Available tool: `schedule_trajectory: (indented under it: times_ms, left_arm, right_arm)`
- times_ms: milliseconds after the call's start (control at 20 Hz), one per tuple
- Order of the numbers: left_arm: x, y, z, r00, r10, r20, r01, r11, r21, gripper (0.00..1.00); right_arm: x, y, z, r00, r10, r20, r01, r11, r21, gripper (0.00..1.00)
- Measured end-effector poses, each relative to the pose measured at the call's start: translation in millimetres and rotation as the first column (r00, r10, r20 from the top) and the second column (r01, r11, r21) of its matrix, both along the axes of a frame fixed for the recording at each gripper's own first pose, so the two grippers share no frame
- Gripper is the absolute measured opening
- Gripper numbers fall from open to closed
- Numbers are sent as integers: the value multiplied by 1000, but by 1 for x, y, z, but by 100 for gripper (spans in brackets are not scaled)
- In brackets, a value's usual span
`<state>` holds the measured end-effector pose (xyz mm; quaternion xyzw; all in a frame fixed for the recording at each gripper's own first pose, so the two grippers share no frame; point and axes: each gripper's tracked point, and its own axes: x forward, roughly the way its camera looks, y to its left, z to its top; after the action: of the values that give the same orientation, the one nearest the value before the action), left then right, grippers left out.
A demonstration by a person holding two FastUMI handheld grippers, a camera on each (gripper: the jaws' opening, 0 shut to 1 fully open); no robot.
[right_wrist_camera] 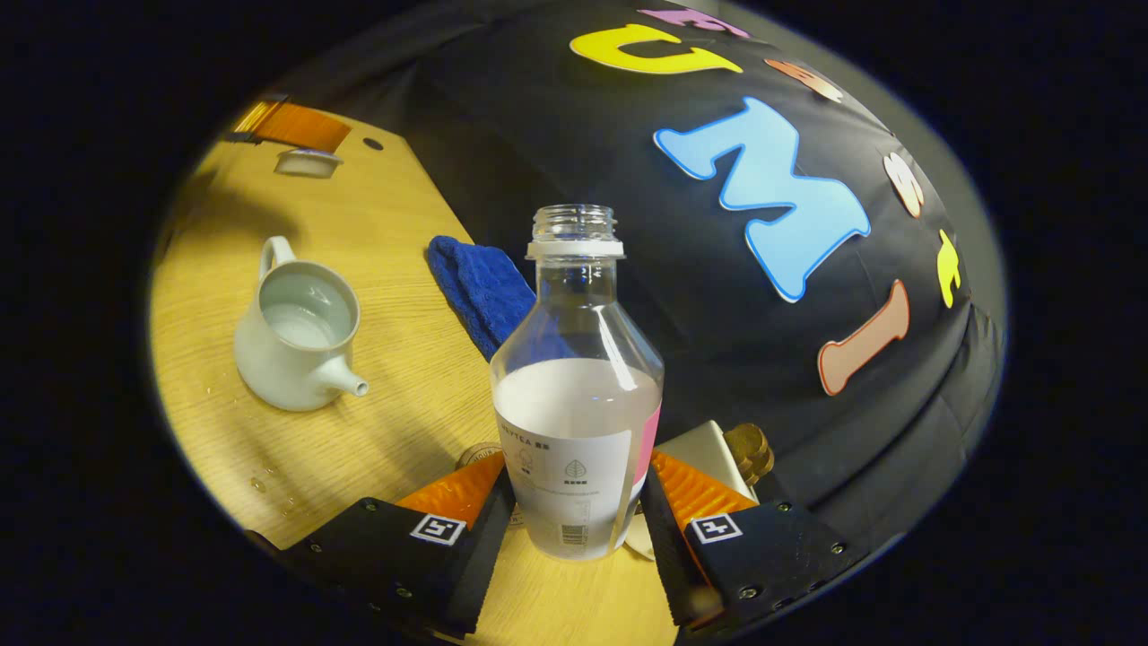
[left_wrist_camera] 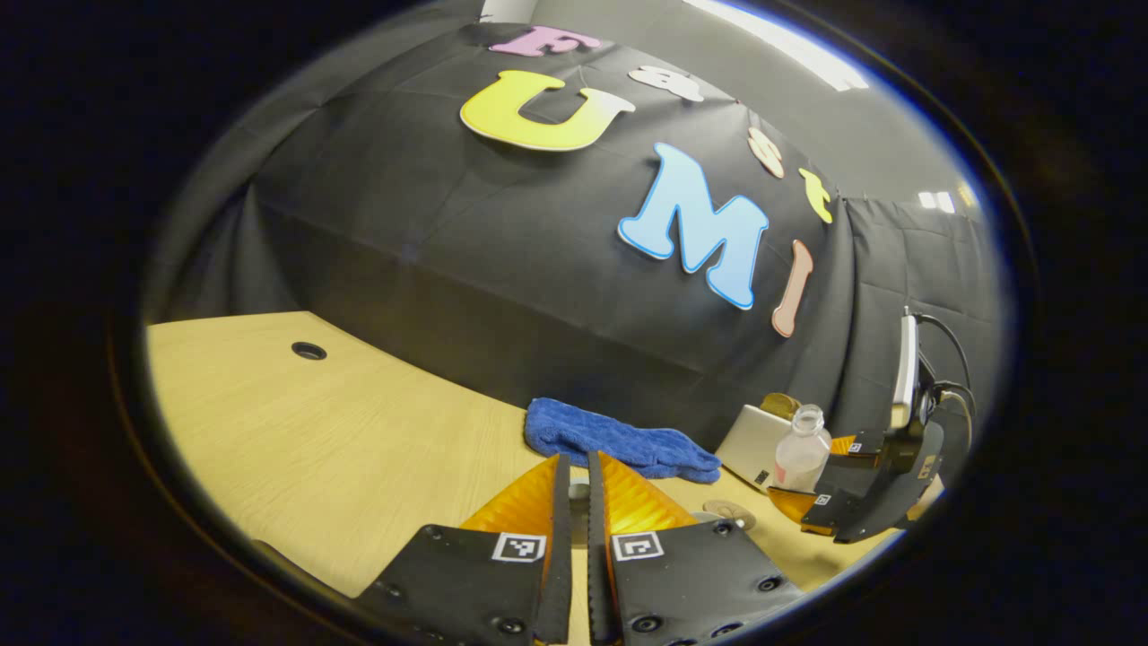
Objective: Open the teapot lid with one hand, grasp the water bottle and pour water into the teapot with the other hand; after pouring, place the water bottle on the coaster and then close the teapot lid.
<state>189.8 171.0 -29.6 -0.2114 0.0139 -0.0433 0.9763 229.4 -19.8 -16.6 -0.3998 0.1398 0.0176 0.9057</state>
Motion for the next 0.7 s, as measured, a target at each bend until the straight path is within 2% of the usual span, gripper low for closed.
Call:
schedule_trajectory:
  times_ms: [100, 200, 400, 550, 700]
  left_arm:
    - [-1, -1, 0, 1000, -3, 0, 3, 1000, 5, 17]
    - [-1, -2, 0, 1000, -4, 1, 4, 1000, 13, 17]
    - [-1, -4, 1, 1000, -8, 0, 8, 1000, 24, 17]
    - [0, -6, 1, 1000, -11, 0, 11, 999, 30, 17]
    - [-1, -5, 2, 1000, -12, 1, 12, 999, 31, 17]
  right_arm:
    - [3, -4, 0, 1000, -20, 2, 20, 993, 119, 76]
    - [10, -10, 1, 998, -57, 2, 55, 966, 253, 76]
    - [29, -5, -2, 996, -92, -5, 83, 866, 493, 76]
    - [39, -1, -4, 994, -110, -8, 94, 809, 580, 76]
    - [47, -3, -15, 992, -127, -5, 102, 767, 633, 76]
